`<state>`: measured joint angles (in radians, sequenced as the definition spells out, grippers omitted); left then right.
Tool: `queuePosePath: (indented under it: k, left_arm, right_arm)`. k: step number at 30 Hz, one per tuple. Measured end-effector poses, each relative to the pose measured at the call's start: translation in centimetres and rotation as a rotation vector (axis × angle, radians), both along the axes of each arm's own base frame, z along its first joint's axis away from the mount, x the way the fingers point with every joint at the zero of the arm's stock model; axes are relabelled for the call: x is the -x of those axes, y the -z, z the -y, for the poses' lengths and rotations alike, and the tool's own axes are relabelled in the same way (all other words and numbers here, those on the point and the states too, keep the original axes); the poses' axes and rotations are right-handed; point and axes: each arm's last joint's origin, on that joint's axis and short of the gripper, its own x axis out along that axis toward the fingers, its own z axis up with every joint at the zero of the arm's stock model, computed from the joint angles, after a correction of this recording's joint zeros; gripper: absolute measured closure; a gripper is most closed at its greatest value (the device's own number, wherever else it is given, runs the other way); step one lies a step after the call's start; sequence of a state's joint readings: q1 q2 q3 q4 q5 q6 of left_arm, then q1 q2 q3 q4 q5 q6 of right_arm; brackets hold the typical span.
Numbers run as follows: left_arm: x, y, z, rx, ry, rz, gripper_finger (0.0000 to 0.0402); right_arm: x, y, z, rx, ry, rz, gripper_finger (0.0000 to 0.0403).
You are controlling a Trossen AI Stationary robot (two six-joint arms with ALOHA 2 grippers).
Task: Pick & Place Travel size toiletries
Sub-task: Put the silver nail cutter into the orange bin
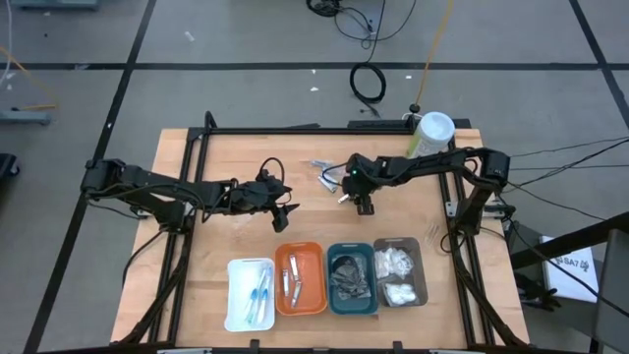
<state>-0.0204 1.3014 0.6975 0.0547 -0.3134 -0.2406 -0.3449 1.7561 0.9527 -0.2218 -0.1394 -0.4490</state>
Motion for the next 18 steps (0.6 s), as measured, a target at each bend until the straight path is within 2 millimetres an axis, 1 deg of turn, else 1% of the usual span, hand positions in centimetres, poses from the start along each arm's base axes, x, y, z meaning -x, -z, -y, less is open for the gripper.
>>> queuePosePath:
  k: [7, 12, 15, 18]
  left_arm:
    - [0.0, 0.0, 0.0, 0.003, -0.002, 0.001, 0.0146]
    - [0.0, 0.0, 0.0, 0.003, -0.002, 0.001, 0.0146]
    - [0.0, 0.0, 0.0, 0.003, -0.002, 0.001, 0.0146]
    - [0.0, 0.0, 0.0, 0.001, -0.004, 0.002, 0.0146]
  right_arm:
    - [0.7, 0.4, -0.6, -0.061, 0.002, -0.089, 0.0257]
    - [1.2, 0.6, -0.8, -0.035, 0.015, -0.153, 0.0284]
    - [1.2, 0.6, -0.9, -0.035, 0.018, -0.156, 0.0314]
    - [1.1, 0.6, -1.1, -0.024, 0.014, -0.161, 0.0354]
